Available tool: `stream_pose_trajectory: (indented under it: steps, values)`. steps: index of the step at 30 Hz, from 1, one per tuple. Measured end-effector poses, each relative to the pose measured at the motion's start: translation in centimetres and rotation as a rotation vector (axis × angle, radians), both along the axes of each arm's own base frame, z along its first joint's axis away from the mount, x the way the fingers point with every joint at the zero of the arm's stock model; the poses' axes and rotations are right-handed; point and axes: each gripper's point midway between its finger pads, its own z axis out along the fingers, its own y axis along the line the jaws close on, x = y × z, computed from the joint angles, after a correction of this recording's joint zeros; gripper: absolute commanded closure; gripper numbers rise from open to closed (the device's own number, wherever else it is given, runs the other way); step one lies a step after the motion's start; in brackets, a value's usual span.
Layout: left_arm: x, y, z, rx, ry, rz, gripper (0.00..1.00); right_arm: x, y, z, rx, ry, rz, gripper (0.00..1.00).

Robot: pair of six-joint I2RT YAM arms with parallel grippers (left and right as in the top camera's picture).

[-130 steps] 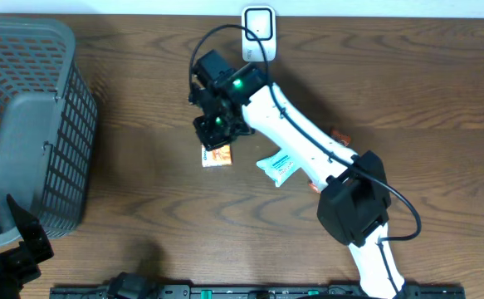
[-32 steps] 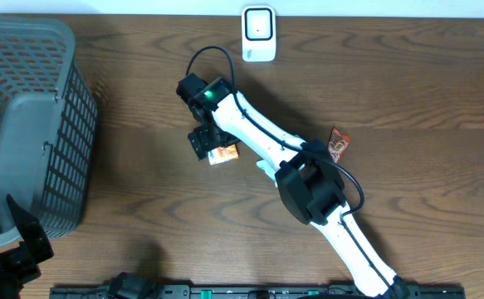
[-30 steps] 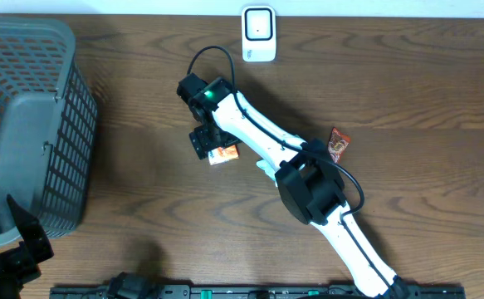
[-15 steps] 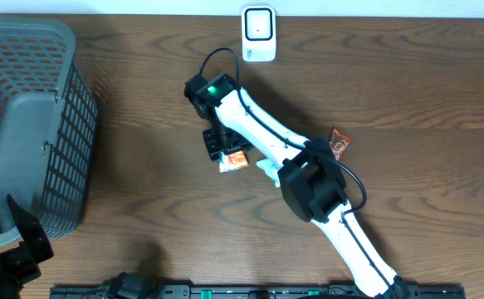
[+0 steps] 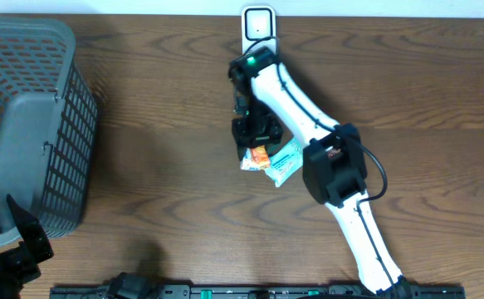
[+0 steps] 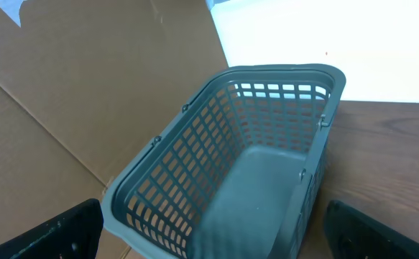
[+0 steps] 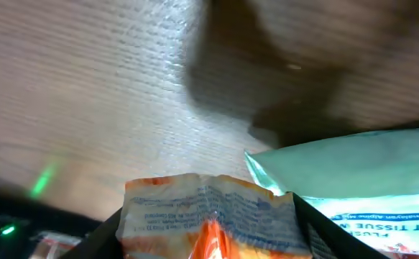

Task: Scan the item barcode
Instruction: 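Lift the orange pack and hold it against the white scanner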

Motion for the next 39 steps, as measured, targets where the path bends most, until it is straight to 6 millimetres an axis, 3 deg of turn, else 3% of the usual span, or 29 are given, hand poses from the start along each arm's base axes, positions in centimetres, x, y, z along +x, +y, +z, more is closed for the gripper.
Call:
stream_pose_trajectory:
  steps: [12, 21, 32, 39]
  values:
    - [0.0, 0.0, 0.0, 0.000, 0.000, 0.000, 0.02, 2.2, -1.9, 0.9, 0.119, 0.056, -0.142, 0.43]
    - [0.0, 0.0, 0.0, 0.000, 0.000, 0.000, 0.02, 2.4, -2.0, 1.0, 0.145, 0.061, -0.144, 0.44]
    - [0.0, 0.0, 0.0, 0.000, 0.000, 0.000, 0.02, 2.7, -2.4, 1.0, 0.162, 0.047, -0.113, 0.54]
    - [0.0, 0.0, 0.0, 0.000, 0.000, 0.000, 0.02, 3.6, -3.8, 1.0, 0.158, 0.034, -0.135, 0.60]
